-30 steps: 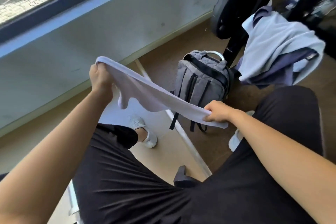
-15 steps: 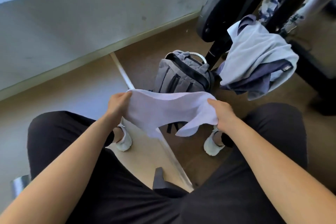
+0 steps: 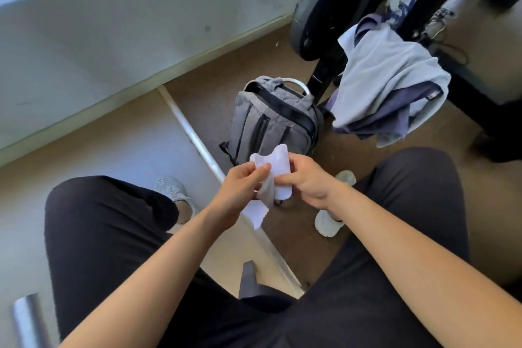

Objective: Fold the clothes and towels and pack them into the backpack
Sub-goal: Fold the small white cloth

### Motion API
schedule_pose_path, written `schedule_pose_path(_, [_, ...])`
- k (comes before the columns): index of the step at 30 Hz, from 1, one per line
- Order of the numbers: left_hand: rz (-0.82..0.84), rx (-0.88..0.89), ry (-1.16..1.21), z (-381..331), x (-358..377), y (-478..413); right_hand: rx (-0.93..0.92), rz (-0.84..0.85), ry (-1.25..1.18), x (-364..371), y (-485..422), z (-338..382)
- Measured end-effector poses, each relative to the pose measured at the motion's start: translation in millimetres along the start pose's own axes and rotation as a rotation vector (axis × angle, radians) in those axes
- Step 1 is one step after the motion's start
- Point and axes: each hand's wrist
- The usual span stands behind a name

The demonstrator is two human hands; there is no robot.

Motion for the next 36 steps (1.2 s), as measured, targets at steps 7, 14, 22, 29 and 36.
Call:
schedule_pose_path(7, [-0.047, 0.034, -0.014, -4, -3, 11, -0.113, -0.075, -0.012, -1, 8, 0])
schedule_pose_path(14, [-0.074, 0.078, 0.085, -1, -1, 12, -0.148, -0.080, -0.031, 4, 11, -4])
schedule_pose_path(22, [-0.125, 0.124, 0.075, 5, -7, 11, -0.174, -0.148, -0.010, 3, 13, -2])
schedule_pose_path(29, [-0.102, 0.096, 0.213, 3, -13, 5, -0.240, -0.035, -0.102, 6, 15, 0])
schedule_pose_path(36, [0.066, 0.319, -0.124, 10, -12, 8, -0.409, -0.168, 0.223, 9, 16, -2])
Point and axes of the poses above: each hand's wrist, its own y-axis away from the middle knuckle, its own x-axis out of the palm, z = x × y, and after that the axes turned 8 degrees about x, right-handed
